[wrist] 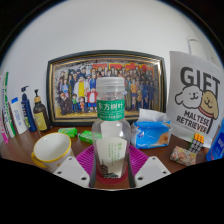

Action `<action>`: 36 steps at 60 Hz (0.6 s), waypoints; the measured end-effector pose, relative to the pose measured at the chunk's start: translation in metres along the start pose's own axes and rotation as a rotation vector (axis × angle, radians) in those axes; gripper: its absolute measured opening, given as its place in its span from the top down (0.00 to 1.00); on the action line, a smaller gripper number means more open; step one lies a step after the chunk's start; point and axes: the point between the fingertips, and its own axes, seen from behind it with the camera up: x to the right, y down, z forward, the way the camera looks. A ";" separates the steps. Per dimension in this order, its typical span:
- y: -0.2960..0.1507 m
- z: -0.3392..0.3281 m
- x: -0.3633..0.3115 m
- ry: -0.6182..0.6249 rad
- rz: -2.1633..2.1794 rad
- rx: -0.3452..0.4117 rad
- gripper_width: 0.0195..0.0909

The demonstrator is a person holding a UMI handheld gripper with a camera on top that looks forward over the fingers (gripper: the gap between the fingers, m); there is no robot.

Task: Pour water

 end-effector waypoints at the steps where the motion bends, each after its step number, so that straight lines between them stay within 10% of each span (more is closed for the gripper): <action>1: 0.001 0.000 0.000 -0.001 0.004 0.000 0.62; 7: 0.003 -0.002 -0.001 -0.009 0.007 -0.016 0.49; 15: 0.014 -0.018 -0.005 -0.019 0.002 -0.093 0.06; 36: 0.006 -0.164 -0.031 0.052 -0.043 -0.184 0.07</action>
